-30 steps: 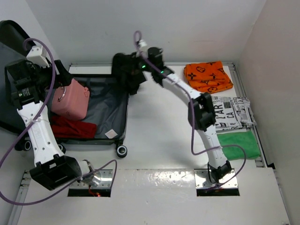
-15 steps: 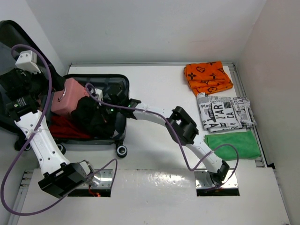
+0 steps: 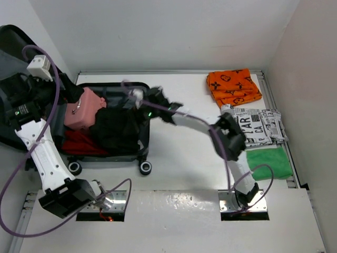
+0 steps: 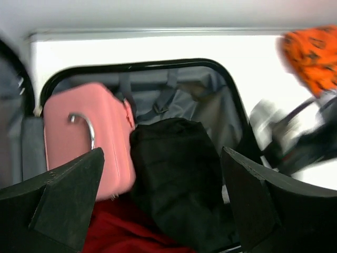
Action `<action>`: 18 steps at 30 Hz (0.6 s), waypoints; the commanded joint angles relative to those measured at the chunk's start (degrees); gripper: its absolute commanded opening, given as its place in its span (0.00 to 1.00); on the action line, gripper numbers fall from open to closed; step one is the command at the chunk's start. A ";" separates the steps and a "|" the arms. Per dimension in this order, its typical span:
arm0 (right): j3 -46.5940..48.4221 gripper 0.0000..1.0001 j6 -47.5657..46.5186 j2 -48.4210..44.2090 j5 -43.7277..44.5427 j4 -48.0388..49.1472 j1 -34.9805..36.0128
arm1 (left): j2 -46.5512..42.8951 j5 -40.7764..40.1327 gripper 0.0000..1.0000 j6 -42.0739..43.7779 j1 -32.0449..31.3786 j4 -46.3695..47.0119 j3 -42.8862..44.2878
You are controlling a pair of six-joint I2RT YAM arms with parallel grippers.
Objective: Pack the luggage
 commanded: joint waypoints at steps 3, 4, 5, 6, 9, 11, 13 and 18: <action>2.81 0.99 2.73 -23.74 9.57 -0.44 -15.66 | 5.67 -1.05 0.96 -0.12 -14.28 4.64 5.36; 3.07 0.99 1.23 -26.54 10.83 -1.42 -19.76 | 7.68 -3.25 0.96 -0.82 -17.27 7.00 5.36; 2.38 0.98 -3.40 -27.26 12.23 -8.65 -21.10 | 9.01 -6.23 0.96 -1.44 -22.25 7.55 7.11; 1.33 0.98 -4.22 -28.75 14.77 -10.12 -22.34 | 10.41 -7.21 0.95 -1.45 -24.13 8.08 7.99; -3.93 0.98 -8.69 -31.13 14.97 -13.11 -30.06 | 14.99 -10.37 0.94 -2.94 -28.70 10.27 10.02; -6.83 0.98 -11.68 -30.88 20.39 -13.47 -32.70 | 16.14 -12.75 0.94 -4.08 -30.56 12.03 10.55; -8.52 0.98 -16.07 -27.74 28.27 -11.89 -33.77 | 16.67 -17.05 0.94 -4.69 -32.58 13.44 10.55; -0.92 0.99 -23.64 -17.00 41.65 -10.92 -34.66 | 17.20 -24.26 0.94 -5.49 -35.13 13.36 11.08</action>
